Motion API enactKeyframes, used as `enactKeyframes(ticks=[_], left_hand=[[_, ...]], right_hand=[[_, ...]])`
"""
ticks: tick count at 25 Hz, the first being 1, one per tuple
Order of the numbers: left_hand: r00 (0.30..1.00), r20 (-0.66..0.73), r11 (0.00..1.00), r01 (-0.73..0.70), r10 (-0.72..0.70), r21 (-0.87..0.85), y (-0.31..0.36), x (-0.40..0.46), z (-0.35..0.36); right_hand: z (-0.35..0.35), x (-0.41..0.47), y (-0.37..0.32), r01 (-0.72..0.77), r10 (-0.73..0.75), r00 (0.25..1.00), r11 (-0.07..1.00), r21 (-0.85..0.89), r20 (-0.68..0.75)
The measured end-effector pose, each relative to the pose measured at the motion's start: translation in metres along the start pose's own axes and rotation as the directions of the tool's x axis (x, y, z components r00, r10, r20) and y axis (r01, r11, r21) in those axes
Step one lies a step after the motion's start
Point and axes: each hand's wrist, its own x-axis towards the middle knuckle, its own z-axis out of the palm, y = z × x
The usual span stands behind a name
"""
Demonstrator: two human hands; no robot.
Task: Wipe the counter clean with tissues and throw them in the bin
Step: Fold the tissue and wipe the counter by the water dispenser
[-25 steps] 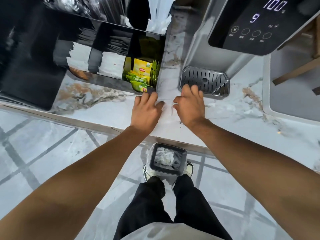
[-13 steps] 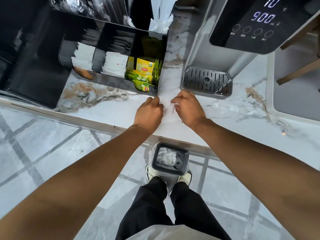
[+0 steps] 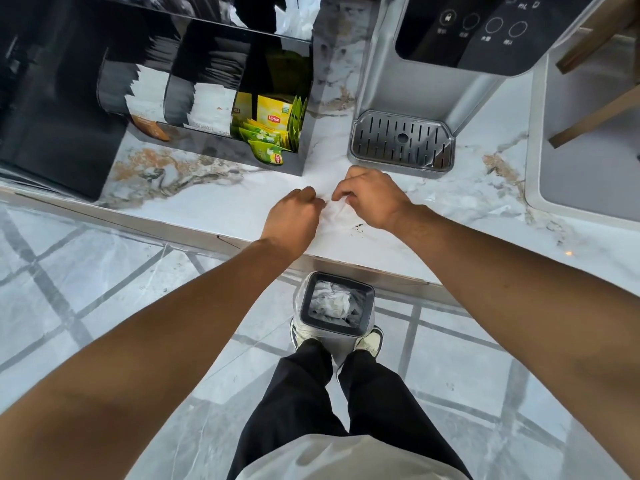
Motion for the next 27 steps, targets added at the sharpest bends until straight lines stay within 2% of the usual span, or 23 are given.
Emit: enactKeyframes(ticks=[2, 6, 16, 20, 23, 25, 27], left_hand=[[0.999, -0.001, 0.996, 0.047, -0.048, -0.076, 0.009, -0.006, 0.004], [0.997, 0.032, 0.992, 0.075, -0.073, -0.100, 0.030, -0.015, 0.008], [0.999, 0.050, 0.993, -0.015, 0.021, -0.114, 0.054, -0.039, 0.017], [0.992, 0.104, 0.980, -0.053, 0.074, -0.191, 0.058, -0.040, 0.007], [1.000, 0.015, 0.962, -0.020, 0.024, -0.271, 0.057, -0.016, -0.008], [0.999, -0.040, 0.949, -0.014, 0.001, -0.315, 0.055, 0.012, -0.016], [0.999, -0.001, 0.950, -0.031, 0.033, -0.312, 0.056, 0.040, -0.020]], right_hand=[[0.000, -0.008, 0.002, 0.012, -0.012, 1.000, 0.999, 0.031, 0.011], [0.002, -0.028, 0.008, 0.010, -0.009, 1.000, 0.994, 0.105, -0.018], [0.022, -0.077, 0.013, -0.029, 0.040, 0.998, 0.979, 0.202, -0.054], [0.021, -0.085, 0.009, -0.125, 0.162, 0.982, 0.942, 0.310, -0.095], [0.006, -0.071, 0.013, -0.178, 0.294, 0.926, 0.894, 0.412, -0.237], [-0.006, -0.060, 0.023, -0.199, 0.338, 0.892, 0.891, 0.408, -0.301], [-0.012, -0.052, 0.035, -0.243, 0.365, 0.877, 0.898, 0.367, -0.313]])
